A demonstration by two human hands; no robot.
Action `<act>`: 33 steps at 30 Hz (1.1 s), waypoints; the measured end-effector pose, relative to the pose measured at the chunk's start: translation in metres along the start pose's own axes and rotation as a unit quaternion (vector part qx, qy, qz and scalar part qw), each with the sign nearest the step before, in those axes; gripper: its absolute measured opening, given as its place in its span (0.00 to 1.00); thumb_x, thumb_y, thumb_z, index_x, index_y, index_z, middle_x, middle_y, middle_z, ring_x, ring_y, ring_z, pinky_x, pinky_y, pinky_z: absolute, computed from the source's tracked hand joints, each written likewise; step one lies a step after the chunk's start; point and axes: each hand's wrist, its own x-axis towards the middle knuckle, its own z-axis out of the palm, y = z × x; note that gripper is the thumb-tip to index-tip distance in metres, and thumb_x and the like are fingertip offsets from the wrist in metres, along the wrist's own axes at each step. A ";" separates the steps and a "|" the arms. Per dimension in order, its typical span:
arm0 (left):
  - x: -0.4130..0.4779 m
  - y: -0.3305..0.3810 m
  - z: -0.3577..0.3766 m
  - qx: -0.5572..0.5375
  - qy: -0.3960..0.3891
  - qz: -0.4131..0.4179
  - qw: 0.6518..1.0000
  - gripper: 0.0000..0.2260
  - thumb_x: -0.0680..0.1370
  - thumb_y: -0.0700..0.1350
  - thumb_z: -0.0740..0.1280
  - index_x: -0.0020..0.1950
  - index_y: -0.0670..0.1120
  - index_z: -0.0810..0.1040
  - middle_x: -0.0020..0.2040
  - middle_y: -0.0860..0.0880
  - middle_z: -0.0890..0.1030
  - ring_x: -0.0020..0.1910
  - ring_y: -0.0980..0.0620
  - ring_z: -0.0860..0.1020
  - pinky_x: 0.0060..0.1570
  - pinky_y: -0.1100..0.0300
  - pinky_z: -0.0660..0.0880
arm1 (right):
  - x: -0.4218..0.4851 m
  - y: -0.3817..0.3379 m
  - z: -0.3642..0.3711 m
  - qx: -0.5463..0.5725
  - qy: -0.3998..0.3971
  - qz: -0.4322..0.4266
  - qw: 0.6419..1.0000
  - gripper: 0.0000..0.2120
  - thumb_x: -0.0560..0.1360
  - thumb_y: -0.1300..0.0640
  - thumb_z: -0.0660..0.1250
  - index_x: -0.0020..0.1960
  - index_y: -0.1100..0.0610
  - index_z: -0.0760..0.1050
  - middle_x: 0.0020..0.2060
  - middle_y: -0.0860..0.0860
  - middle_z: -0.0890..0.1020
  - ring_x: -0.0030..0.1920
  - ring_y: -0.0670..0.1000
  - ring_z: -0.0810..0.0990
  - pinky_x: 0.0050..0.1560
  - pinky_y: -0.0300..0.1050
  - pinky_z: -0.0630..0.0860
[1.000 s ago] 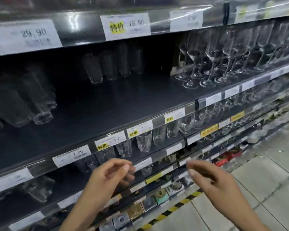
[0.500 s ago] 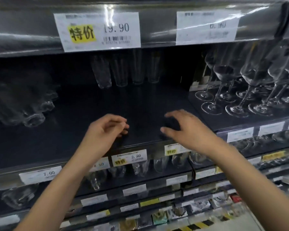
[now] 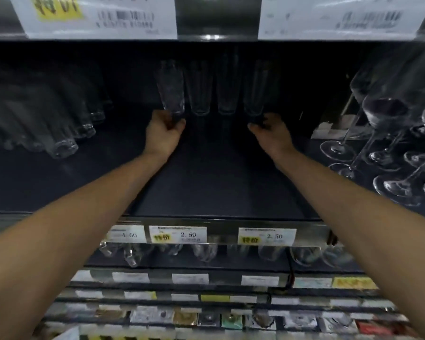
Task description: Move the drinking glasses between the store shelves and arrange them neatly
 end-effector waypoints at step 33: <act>0.111 -0.024 0.029 -0.061 0.089 -0.039 0.993 0.41 0.64 0.55 0.81 0.71 0.45 0.66 0.65 0.50 0.75 0.61 0.53 0.76 0.62 0.64 0.71 | 0.112 0.012 0.022 -0.001 0.150 -0.060 0.987 0.38 0.69 0.42 0.76 0.72 0.54 0.67 0.67 0.53 0.74 0.63 0.54 0.76 0.54 0.37 0.76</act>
